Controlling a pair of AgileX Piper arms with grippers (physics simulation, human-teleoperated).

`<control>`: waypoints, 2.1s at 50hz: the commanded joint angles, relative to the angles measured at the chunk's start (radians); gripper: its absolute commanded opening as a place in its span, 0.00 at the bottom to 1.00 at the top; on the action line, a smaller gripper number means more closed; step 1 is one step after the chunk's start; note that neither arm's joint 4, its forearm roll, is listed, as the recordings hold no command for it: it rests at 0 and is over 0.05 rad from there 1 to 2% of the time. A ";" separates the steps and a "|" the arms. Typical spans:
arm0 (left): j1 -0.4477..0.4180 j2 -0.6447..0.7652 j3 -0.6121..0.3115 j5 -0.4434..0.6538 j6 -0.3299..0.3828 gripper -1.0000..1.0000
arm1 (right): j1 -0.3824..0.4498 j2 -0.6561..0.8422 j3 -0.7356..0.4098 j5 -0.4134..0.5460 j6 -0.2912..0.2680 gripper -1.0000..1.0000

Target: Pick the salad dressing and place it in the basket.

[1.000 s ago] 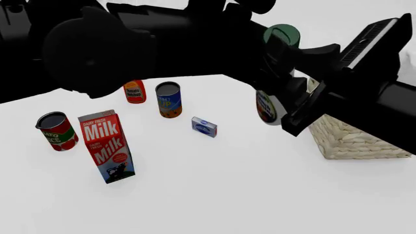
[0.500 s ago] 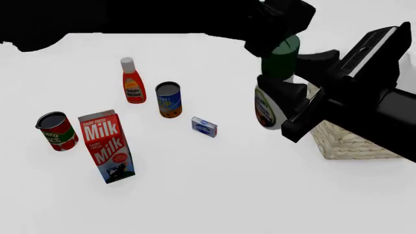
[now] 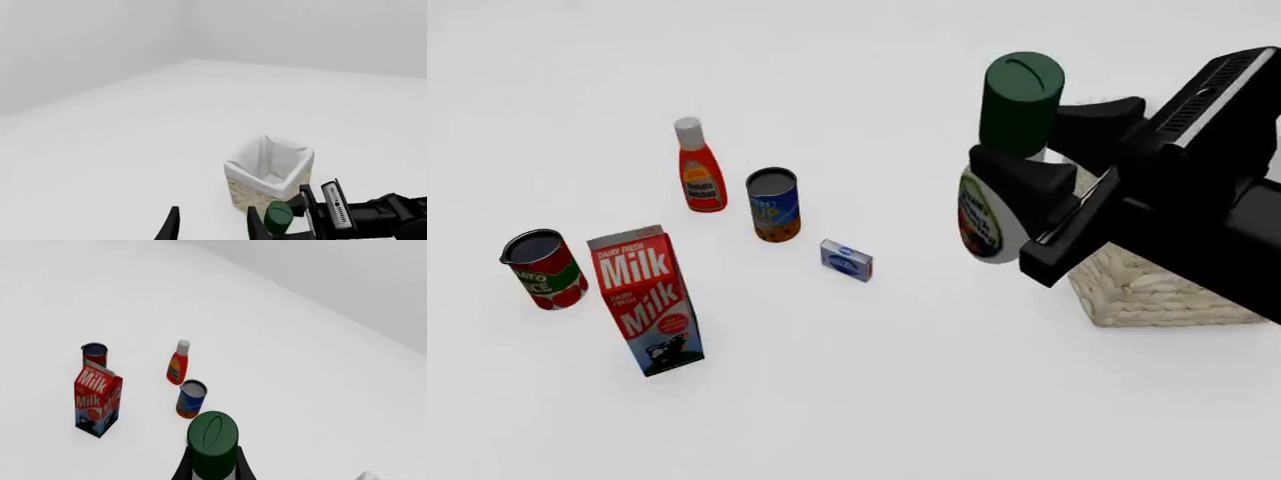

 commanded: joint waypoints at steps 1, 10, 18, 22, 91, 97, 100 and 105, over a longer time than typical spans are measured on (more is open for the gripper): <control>0.177 -0.172 0.196 -0.093 0.000 1.00 | -0.011 -0.028 -0.018 0.019 0.018 0.00; 0.384 -0.322 0.451 -0.226 -0.051 1.00 | -0.054 -0.084 -0.071 0.080 0.017 0.00; 0.478 -0.422 0.601 -0.280 -0.099 1.00 | -0.087 -0.119 -0.114 0.119 0.012 0.00; 0.541 -0.482 0.678 -0.298 -0.104 1.00 | -0.112 -0.128 -0.134 0.132 0.012 0.00; 0.919 -1.036 1.356 -0.459 -0.019 1.00 | -0.650 -0.030 -0.407 0.195 0.065 0.00; 0.918 -1.036 1.357 -0.461 -0.002 1.00 | -0.680 -0.010 -0.407 0.203 0.080 0.00; 0.913 -1.036 1.357 -0.462 0.008 1.00 | -0.694 0.005 -0.406 0.201 0.082 0.00; 0.905 -1.036 1.357 -0.461 0.003 1.00 | -0.706 0.033 -0.411 0.192 0.090 0.00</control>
